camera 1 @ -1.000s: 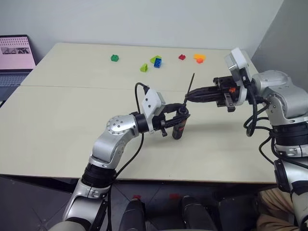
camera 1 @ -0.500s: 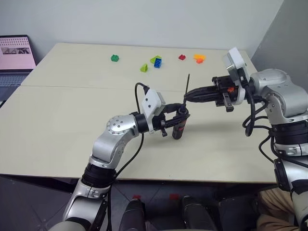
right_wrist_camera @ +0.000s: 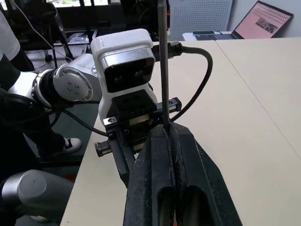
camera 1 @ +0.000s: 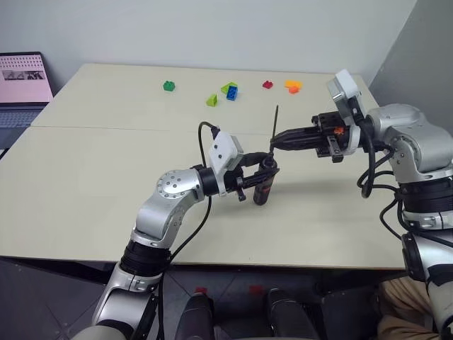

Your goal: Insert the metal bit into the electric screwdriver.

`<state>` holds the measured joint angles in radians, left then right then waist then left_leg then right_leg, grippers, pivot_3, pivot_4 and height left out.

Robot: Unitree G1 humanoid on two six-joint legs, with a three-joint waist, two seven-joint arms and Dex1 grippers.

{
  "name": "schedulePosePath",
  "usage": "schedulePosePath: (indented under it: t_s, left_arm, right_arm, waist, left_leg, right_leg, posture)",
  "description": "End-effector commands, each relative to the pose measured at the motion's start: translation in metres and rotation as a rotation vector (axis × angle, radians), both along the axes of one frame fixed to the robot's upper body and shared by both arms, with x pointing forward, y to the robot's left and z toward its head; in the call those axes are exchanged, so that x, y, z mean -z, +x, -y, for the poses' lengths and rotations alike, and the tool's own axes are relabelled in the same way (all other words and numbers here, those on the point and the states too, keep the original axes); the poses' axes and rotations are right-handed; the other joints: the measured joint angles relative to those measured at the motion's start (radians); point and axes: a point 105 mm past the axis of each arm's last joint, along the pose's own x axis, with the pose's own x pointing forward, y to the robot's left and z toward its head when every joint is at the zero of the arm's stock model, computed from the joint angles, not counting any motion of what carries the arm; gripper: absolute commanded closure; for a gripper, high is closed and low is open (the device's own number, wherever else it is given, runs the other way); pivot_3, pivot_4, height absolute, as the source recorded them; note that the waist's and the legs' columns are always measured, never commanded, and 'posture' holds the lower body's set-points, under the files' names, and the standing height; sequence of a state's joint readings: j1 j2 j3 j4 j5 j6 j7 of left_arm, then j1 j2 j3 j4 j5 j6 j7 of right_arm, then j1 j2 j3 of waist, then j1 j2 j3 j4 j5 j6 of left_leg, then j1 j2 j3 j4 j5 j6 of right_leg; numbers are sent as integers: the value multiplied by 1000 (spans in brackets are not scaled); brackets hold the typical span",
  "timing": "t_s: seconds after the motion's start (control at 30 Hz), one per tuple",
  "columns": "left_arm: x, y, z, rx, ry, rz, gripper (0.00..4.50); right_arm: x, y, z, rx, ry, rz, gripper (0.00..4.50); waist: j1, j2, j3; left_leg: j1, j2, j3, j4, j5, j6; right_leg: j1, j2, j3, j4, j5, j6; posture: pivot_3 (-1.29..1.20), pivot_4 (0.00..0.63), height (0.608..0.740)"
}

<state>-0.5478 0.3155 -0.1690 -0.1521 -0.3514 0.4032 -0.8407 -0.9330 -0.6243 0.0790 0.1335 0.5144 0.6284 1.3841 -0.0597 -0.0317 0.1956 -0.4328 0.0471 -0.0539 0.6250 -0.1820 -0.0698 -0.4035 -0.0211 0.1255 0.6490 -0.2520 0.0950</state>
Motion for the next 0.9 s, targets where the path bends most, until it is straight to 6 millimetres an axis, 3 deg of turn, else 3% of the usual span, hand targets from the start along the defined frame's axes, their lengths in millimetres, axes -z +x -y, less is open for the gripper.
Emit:
schedulePosePath:
  t_s: [0.03, 0.67, 0.9]
  left_arm:
    - [0, 4, -2, -20, 4, -3, 2931]
    - [-2, 3, -4, 33, 31, 28, 2931]
    - [-5, 11, -9, 17, 33, 40, 2931]
  right_arm:
    - [6, 4, 1, 36, 8, -20, 4500]
    - [6, -3, -1, -5, -7, 5, 4500]
    - [8, -2, -2, -25, -30, 28, 4500]
  waist:
    - [0, 0, 0]
    - [-1, 0, 0]
    - [-1, 0, 0]
  left_leg:
    - [0, 0, 0, 0, 0, 0]
    - [0, 0, 0, 0, 0, 0]
    - [0, 0, 0, 0, 0, 0]
  right_leg:
    - [0, 0, 0, 0, 0, 0]
    - [0, 0, 0, 0, 0, 0]
    - [0, 0, 0, 0, 0, 0]
  posture:
    - [0, 150, 740]
    - [0, 150, 740]
    - [0, 150, 740]
